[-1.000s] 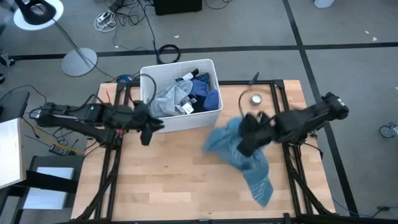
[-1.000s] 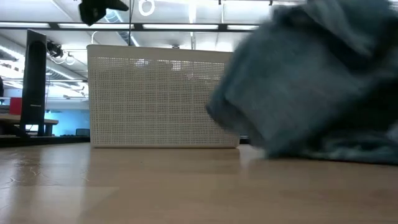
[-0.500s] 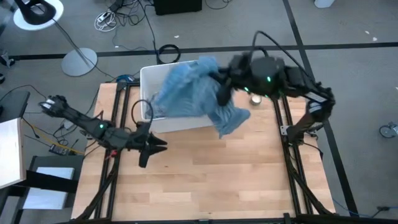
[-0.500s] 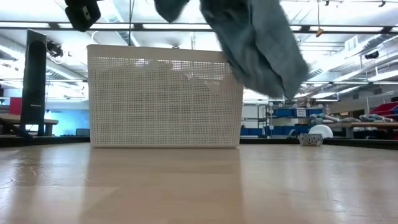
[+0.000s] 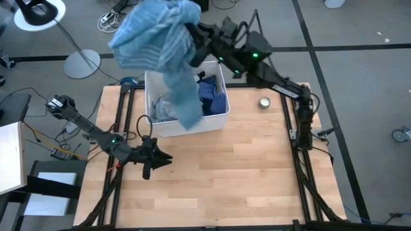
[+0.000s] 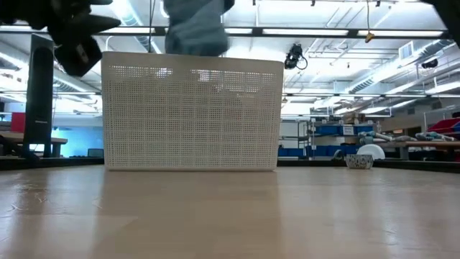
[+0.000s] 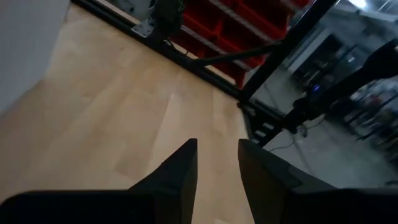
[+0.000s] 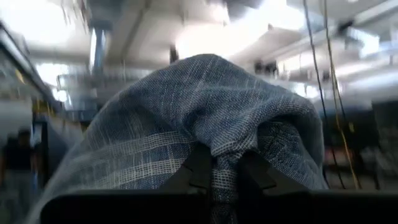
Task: Sort clothes
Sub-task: Put the light blue polo shirt into the white laundry bin
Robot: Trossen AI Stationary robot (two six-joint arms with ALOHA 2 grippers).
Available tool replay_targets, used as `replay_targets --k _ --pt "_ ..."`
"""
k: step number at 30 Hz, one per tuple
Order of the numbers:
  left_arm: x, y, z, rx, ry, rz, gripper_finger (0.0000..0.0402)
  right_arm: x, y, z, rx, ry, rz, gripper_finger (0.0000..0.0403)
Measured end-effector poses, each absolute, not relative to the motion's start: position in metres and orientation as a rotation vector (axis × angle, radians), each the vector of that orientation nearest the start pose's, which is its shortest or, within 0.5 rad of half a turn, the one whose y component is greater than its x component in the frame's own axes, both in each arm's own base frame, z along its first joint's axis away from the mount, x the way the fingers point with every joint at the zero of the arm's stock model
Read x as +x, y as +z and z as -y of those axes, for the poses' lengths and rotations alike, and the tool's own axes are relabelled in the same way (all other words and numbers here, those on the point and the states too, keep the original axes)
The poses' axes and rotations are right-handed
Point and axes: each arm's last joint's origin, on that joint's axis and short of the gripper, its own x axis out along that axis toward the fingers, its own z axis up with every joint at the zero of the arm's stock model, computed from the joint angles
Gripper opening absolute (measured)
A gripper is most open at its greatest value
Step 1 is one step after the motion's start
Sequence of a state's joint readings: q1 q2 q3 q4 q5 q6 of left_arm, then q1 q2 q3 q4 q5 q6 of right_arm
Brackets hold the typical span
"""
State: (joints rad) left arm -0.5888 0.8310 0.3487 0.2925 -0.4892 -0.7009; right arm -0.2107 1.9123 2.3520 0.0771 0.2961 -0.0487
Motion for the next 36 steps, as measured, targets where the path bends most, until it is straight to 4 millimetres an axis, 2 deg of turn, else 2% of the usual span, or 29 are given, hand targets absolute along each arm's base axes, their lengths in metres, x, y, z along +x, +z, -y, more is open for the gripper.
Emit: replay_targets --k 2,4,6,8,11,13,16,18,23,26,30,36 --pt "0.153 0.213 0.088 -0.629 -0.051 -0.172 0.0122 0.386 0.553 0.103 -0.046 -0.495 0.57 0.0031" --pt "0.151 0.207 0.088 -0.643 -0.066 -0.158 0.0122 0.391 0.546 0.114 -0.057 -0.493 0.551 0.0031" --pt "0.15 0.205 0.088 -0.646 -0.074 -0.154 0.0122 0.395 0.534 0.121 -0.035 -0.504 0.407 0.0031" --pt "0.149 0.203 0.088 -0.644 -0.074 -0.157 0.0122 0.395 0.518 0.123 0.007 -0.523 0.191 0.0031" --pt "0.149 0.203 0.088 -0.63 -0.073 -0.158 0.0122 0.392 0.493 0.119 0.057 -0.567 -0.098 0.0031" --pt "0.149 0.203 0.088 -0.615 -0.076 -0.152 0.0122 0.391 0.482 0.116 0.099 -0.578 -0.202 0.0031" --pt "0.149 0.203 0.088 -0.611 -0.076 -0.152 0.0122 0.402 0.463 0.117 0.15 -0.579 -0.279 0.0033" --pt "0.149 0.203 0.088 -0.612 -0.077 -0.152 0.0122 0.42 0.441 0.122 0.181 -0.568 -0.328 0.0042" --pt "0.149 0.205 0.088 -0.619 -0.081 -0.138 0.0122 0.469 0.365 0.133 0.24 -0.514 -0.505 0.0053" --pt "0.15 0.206 0.088 -0.63 -0.088 -0.125 0.0122 0.491 0.32 0.138 0.291 -0.515 -0.594 0.0057" --pt "0.15 0.212 0.09 -0.664 -0.139 -0.091 0.0122 0.508 0.271 0.143 0.401 -0.451 -0.695 0.0085" --pt "0.147 0.217 0.093 -0.688 -0.182 -0.051 0.0122 0.516 0.23 0.156 0.596 -0.408 -0.782 0.0174"
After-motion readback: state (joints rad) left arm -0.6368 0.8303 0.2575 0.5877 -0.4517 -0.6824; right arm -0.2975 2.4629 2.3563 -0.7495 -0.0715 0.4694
